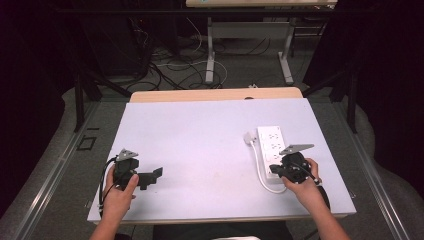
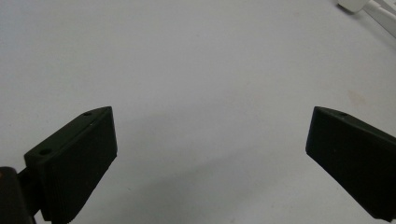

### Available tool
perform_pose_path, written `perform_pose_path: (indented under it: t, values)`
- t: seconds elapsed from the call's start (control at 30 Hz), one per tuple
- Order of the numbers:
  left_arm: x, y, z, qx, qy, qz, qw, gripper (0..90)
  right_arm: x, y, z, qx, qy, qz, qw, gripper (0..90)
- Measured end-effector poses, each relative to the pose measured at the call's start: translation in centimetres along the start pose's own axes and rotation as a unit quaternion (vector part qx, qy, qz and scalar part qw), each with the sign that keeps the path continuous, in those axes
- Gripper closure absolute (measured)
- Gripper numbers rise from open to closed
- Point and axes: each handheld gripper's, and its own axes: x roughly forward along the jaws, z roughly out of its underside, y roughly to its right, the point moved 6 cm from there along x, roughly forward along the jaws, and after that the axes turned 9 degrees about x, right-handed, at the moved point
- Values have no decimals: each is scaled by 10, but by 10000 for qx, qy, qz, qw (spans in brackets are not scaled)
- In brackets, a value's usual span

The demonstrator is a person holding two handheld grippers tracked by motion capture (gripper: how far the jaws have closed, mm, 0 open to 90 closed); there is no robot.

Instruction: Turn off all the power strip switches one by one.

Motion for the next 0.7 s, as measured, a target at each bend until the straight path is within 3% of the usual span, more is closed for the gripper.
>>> perform_pose_path:
  t: [0.17,0.43,0.7]
  values:
    - [-1,-1,0,-78,4,-42,10000,19,-1,2,-5,11,34,7,10000,900]
    - [-1,-2,1,-14,-16,-83,10000,19,-2,5,-16,74,89,38,9999,900]
    - [-1,-3,2,-15,-11,-92,10000,20,7,9,-27,73,110,72,9999,900]
